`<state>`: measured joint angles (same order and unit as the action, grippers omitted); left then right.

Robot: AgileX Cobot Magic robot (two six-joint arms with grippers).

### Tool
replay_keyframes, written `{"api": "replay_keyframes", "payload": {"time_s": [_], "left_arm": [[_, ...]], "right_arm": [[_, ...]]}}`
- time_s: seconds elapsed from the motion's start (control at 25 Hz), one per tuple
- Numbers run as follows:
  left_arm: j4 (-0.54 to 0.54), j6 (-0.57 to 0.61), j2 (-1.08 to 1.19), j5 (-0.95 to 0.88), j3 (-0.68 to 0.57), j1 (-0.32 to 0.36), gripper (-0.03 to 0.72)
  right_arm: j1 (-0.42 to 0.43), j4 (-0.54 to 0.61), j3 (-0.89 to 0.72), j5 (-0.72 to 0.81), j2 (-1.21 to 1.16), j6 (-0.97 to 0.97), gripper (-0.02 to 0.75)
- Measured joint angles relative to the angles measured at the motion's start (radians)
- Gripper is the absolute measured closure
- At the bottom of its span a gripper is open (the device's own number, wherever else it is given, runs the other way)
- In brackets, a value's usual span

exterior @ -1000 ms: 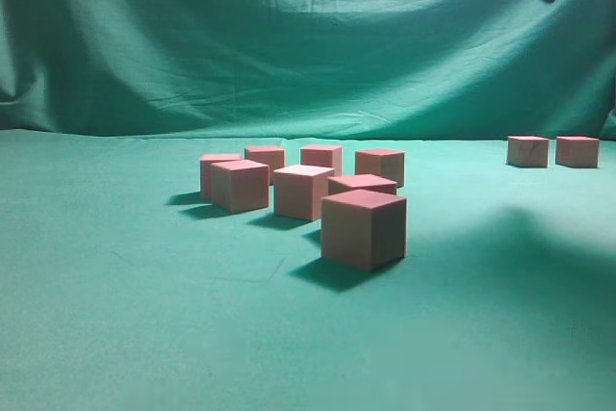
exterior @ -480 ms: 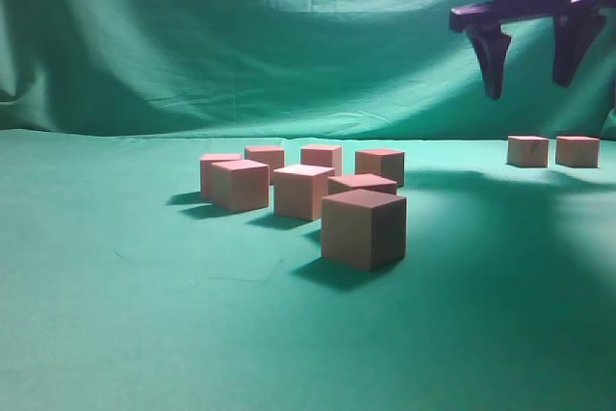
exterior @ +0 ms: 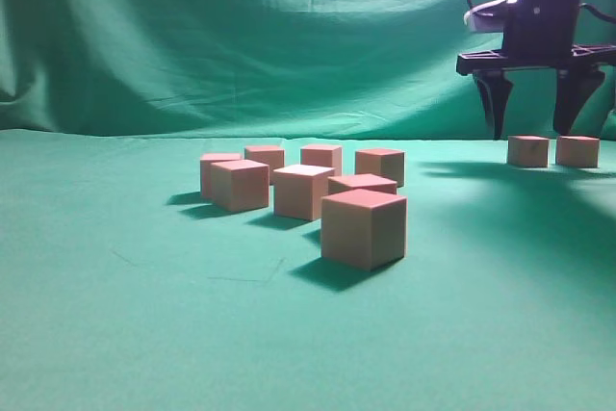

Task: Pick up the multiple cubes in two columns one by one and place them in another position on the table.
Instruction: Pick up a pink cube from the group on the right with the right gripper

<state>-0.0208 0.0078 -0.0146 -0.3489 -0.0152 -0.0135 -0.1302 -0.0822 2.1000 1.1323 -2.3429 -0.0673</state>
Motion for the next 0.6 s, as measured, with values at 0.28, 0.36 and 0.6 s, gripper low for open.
{"api": "replay_keyframes", "payload": {"time_s": [0.28,0.36,0.6], "left_arm": [[0.000,0.000,0.000,0.000,0.000,0.000,0.688],[0.000,0.000,0.000,0.000,0.000,0.000,0.688],[0.000,0.000,0.000,0.000,0.000,0.000,0.688]], "right_arm": [[0.004,0.076,0.002,-0.027,-0.025,0.060,0.170],[0.004,0.096,0.002,-0.027,-0.037,0.078,0.170],[0.004,0.105,0.002,-0.029,-0.060,0.098,0.170]]}}
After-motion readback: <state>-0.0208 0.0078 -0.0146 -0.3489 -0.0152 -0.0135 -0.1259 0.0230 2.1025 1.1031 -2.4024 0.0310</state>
